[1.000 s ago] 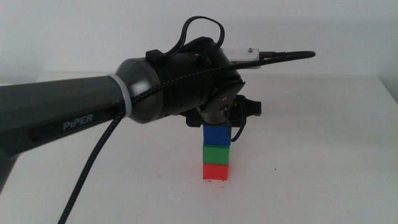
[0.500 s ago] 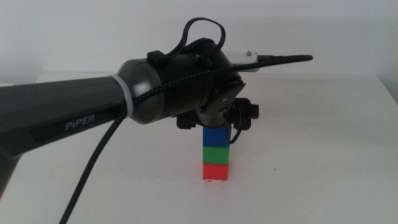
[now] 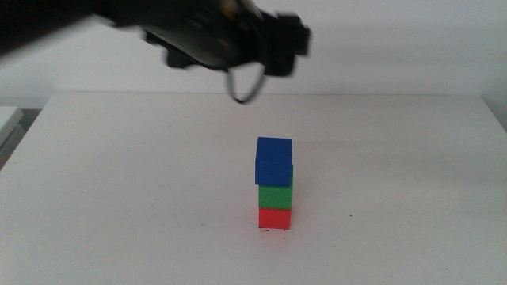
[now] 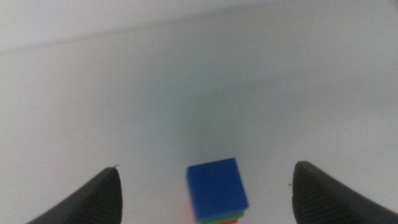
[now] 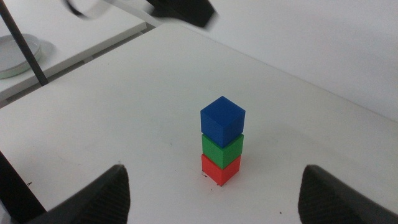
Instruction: Stack red cubes first, then green, then blue cubes in a specific spot.
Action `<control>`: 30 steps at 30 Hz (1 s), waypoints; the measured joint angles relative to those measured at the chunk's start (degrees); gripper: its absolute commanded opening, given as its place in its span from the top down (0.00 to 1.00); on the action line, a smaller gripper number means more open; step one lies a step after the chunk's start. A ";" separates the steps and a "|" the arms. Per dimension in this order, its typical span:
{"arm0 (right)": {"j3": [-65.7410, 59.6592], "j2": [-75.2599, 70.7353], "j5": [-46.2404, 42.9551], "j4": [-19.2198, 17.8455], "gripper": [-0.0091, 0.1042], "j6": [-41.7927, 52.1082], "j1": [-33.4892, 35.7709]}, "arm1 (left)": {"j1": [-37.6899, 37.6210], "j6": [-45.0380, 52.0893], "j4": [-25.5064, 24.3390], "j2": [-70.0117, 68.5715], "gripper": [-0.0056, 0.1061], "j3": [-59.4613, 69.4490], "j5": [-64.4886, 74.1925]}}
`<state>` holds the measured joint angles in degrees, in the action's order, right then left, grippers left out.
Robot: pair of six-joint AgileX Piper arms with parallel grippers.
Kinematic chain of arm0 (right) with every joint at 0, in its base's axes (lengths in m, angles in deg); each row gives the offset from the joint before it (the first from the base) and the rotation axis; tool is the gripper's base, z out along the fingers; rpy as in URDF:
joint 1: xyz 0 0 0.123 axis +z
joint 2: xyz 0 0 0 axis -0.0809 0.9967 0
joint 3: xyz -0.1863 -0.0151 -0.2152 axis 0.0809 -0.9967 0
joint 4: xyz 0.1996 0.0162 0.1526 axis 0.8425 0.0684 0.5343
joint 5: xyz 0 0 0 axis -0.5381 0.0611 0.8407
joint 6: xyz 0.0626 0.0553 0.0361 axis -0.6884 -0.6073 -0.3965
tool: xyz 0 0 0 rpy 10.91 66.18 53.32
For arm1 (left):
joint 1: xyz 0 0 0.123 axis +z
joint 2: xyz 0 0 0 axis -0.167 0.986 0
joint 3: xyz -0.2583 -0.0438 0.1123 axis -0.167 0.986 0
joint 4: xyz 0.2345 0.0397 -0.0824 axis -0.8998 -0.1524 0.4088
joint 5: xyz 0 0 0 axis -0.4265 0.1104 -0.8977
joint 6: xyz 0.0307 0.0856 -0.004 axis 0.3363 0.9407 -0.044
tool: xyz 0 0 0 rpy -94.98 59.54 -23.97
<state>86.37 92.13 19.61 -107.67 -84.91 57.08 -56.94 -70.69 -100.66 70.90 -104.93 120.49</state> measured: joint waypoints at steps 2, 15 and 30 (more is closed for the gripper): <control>0.00 0.00 0.00 0.00 0.17 0.00 0.00 | 0.00 1.69 -0.12 -3.63 0.11 0.00 3.46; 0.00 0.00 0.00 0.00 0.17 0.00 0.00 | 17.41 27.89 4.10 -27.89 0.11 8.76 3.77; 0.00 -0.44 0.00 0.00 0.17 0.00 0.00 | 42.73 48.81 31.29 -47.00 0.11 29.52 -12.27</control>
<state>86.37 91.69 19.61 -107.67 -84.91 57.08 -14.22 -21.89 -69.36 23.91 -75.41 108.22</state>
